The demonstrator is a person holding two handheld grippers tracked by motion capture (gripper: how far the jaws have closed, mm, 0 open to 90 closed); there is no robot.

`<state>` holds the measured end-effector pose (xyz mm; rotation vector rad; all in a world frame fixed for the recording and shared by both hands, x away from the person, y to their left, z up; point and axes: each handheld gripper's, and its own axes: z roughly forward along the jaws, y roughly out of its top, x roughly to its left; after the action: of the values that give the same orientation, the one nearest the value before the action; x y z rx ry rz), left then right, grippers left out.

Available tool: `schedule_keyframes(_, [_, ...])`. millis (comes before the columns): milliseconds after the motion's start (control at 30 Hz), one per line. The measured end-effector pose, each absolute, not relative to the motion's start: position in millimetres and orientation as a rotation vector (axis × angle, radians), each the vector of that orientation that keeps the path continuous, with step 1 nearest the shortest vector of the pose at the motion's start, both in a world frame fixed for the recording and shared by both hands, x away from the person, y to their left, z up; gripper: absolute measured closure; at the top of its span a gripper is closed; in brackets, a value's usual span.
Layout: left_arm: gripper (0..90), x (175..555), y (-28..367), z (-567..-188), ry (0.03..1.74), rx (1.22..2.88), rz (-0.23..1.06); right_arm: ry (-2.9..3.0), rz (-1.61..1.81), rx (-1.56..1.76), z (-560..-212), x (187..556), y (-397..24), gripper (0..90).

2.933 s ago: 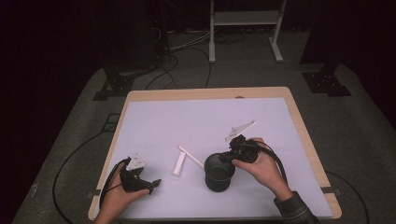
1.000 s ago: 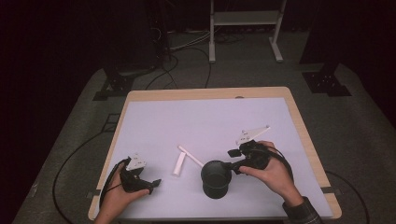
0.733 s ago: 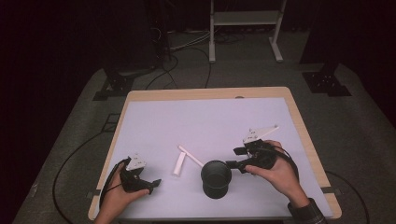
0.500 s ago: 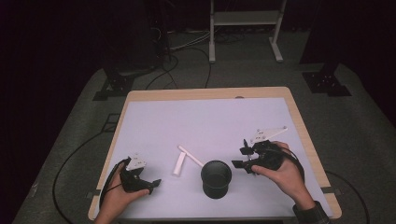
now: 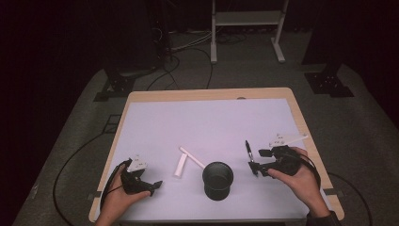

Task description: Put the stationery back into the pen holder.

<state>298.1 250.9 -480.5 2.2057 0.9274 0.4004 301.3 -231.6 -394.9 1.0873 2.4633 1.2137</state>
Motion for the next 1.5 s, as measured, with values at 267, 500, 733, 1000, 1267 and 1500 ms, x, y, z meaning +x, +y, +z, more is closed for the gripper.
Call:
schedule_keyframes(267, [0.0, 298, 251, -480, 0.924, 2.208, 0.403, 2.407, 1.154, 1.149, -411, 301, -251, 29.7])
schedule_keyframes(500, [0.0, 298, 251, -480, 0.925, 2.208, 0.403, 2.369, 1.125, 1.208, -424, 299, -267, 26.6])
schedule_keyframes(733, [0.0, 298, 251, -480, 0.926, 2.207, 0.402, 2.336, 1.092, 1.258, -437, 296, -283, 23.3])
schedule_keyframes(1000, [0.0, 298, 251, -480, 0.925, 2.209, 0.402, 2.319, 1.054, 1.277, -454, 292, -293, 19.9])
schedule_keyframes(1267, [0.9, 297, 251, -479, 0.918, 2.209, 0.411, 2.302, 0.968, 1.301, -471, 293, -299, 17.9])
schedule_keyframes(1500, [11.1, 293, 250, -475, 0.9, 2.216, 0.401, 2.284, 0.942, 1.282, -479, 291, -297, 16.4])
